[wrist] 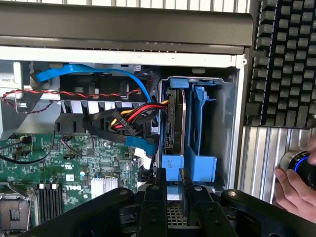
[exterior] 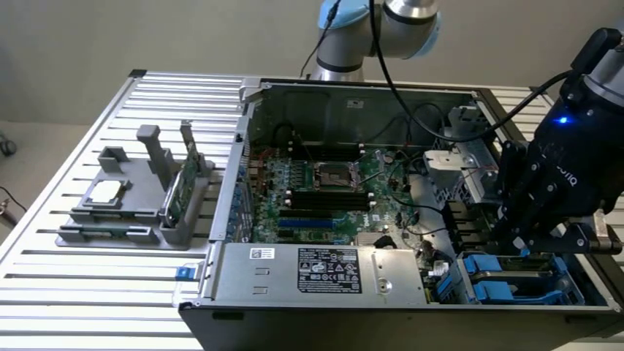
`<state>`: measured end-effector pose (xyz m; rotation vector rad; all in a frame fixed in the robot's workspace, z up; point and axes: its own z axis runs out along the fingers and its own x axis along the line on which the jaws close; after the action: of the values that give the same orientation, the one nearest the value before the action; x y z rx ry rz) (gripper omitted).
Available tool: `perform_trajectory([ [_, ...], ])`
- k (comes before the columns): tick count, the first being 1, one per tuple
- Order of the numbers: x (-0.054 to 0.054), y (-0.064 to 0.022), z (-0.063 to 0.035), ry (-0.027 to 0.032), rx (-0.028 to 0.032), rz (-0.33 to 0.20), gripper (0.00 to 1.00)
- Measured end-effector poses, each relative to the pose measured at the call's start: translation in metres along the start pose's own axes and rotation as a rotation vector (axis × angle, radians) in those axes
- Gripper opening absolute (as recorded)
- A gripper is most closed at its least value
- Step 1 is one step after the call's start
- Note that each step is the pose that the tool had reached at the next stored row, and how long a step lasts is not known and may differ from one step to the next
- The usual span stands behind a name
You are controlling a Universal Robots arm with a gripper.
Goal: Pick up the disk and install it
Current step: 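Insert the second disk wire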
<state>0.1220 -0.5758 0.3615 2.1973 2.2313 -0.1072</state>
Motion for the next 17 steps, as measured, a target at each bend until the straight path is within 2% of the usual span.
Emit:
perform_trajectory([
  [8, 0.006, 0.0007, -0.0010, -0.0004, 0.0001, 0.009, 0.25],
  [17, 0.013, 0.0063, -0.0118, -0.0049, 0.0012, 0.028, 0.25],
])
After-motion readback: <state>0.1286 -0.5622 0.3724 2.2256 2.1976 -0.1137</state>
